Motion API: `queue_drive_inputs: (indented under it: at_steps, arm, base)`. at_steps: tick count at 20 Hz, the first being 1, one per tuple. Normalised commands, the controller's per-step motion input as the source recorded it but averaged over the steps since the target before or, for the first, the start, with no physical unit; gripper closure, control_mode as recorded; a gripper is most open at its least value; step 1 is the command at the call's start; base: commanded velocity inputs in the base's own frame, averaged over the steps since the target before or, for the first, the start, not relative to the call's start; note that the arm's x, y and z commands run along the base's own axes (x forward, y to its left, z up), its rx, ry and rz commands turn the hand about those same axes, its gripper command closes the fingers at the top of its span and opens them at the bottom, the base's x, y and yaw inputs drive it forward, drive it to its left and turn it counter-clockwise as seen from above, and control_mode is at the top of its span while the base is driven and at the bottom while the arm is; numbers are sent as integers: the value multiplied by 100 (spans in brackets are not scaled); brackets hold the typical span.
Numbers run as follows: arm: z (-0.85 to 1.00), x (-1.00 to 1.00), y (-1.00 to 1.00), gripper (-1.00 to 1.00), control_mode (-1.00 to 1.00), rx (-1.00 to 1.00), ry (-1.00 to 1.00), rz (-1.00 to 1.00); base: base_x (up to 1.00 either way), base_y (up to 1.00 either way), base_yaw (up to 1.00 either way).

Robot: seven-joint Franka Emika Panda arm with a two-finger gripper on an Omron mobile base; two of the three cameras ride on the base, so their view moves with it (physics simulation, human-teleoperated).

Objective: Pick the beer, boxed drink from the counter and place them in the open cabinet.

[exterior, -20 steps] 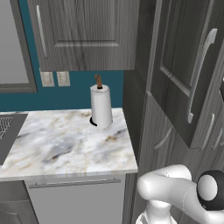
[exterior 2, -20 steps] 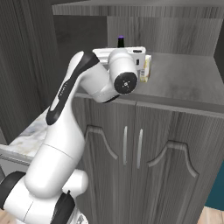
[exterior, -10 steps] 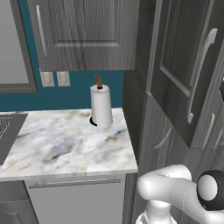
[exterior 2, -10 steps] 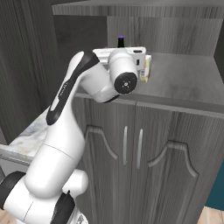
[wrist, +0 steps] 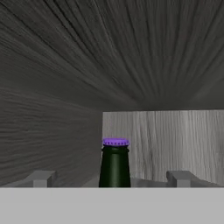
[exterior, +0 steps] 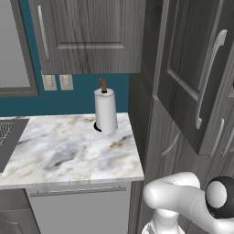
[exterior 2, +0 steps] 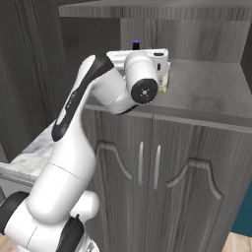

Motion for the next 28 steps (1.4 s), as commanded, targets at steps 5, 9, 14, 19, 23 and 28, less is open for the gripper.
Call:
queue_drive_inputs:
  at_steps: [5, 9, 14, 19, 23, 28]
  arm:
    - [6, -56, 0, -100, -100, 0, 0, 0]
    - [0, -89, 0, -100, -100, 0, 0, 0]
    - [0, -100, 0, -100, -100, 0, 0, 0]
    - [0, -100, -3, -100, -100, 0, 0, 0]
    - [-3, -100, -13, -100, -100, 0, 0, 0]
    - [-15, -100, -19, -100, -100, 0, 0, 0]
  base:
    - [0, 0, 0]
    - [0, 0, 0]
    - [0, 0, 0]
    - [0, 0, 0]
    - [0, 0, 0]
    - [0, 0, 0]
